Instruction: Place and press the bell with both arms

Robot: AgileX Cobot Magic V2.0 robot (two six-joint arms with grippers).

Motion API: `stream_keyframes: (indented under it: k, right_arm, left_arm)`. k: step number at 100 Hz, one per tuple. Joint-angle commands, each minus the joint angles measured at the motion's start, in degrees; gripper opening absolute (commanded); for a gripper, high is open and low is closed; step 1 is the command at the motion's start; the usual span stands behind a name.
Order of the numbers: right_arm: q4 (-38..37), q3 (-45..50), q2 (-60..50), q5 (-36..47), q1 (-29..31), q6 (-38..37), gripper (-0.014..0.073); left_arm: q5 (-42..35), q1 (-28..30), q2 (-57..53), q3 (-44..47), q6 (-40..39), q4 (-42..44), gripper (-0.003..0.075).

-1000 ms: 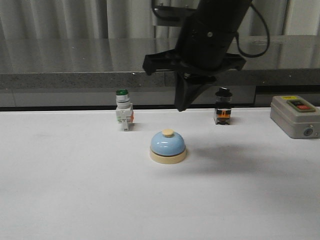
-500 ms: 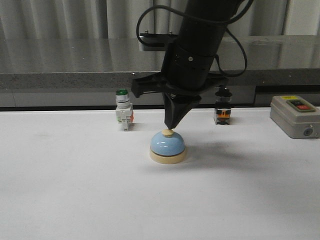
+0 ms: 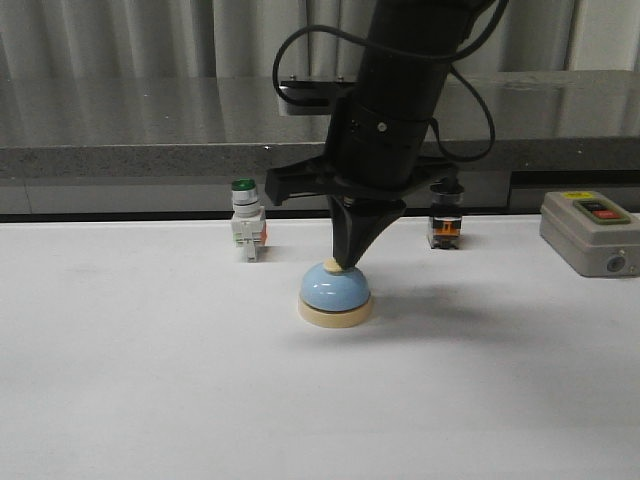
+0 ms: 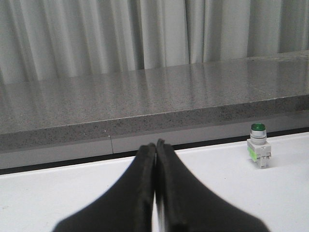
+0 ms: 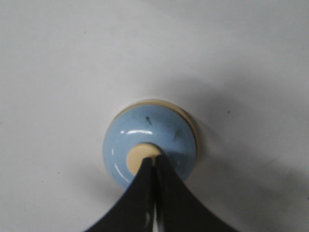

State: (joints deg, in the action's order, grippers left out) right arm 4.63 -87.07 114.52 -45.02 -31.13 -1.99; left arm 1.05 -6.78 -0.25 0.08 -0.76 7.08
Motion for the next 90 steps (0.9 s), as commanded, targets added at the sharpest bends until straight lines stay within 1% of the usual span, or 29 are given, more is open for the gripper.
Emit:
stream_keyframes:
  k: [1,22,39,53,68,90]
  right_arm:
    - [-0.47,-1.36,-7.0,0.88,0.68,0.6,-0.0069]
    - [-3.05,-0.49,-15.36,0.41,3.79,0.6,-0.0069]
    - [-4.09,4.39,-24.14,1.72,8.52,0.6,-0.0069]
    - [-4.09,11.66,-32.83,4.84,13.78,0.6,-0.0069]
    - [-4.22,22.03,-43.04,9.41,19.7,0.6,-0.0069]
    - [-4.63,36.74,-59.23,16.37,25.2,0.6,-0.0069]
  left_arm:
    - [-4.76,0.04,-1.48,2.31,-0.6,-0.53,-0.002]
    - [-4.76,0.04,-1.48,2.31,-0.6,-0.53,-0.002]
    - [-4.76,0.04,-1.48,2.31,-0.6,-0.53,-0.0019]
    - [-4.76,0.04,-1.48,2.31,-0.6,-0.53,-0.0019]
    - [-4.76,0.04,-1.48,2.31,-0.6,-0.53,-0.002]
    - [-4.76,0.04,-1.48,2.31,-0.6,-0.53,-0.002]
